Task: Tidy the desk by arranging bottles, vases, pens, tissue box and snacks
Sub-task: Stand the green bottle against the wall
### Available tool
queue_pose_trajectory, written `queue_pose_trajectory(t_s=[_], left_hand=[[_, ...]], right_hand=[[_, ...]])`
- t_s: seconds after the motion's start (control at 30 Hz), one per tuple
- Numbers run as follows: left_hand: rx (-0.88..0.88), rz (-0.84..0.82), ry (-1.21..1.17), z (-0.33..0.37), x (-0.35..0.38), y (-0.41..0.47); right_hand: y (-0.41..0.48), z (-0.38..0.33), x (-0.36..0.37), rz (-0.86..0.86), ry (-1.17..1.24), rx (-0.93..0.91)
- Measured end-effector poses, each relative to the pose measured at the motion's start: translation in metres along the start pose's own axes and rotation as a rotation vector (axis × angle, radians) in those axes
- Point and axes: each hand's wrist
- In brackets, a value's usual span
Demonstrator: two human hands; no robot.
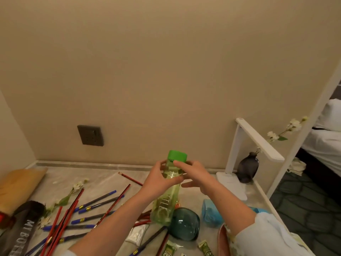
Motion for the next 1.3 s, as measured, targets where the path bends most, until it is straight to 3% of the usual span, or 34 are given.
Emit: queue_pose_trajectory(t_s=[0.37, 0.87, 1.3], left_hand=[[0.14, -0.173, -0.09, 0.038, 0.031, 0.068], [0.147, -0.153, -0.069, 0.047, 0.113, 0.121], [0.205, -0.134, -0.035, 0.042, 0.133, 0.149]], right_hand=[[0.025, -0.026, -0.067, 0.091, -0.052, -0.257], [0.049, -0.006, -0.132, 0.223, -0.055, -0.263], [0.074, 0.004, -0.147, 0.269, -0.024, -0.296]])
Point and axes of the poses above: each hand's wrist, its own y-axis towards the middle knuckle, its own x-axis out of the palm, z = x × y, and after that the axes turned 15 degrees about y, right-handed
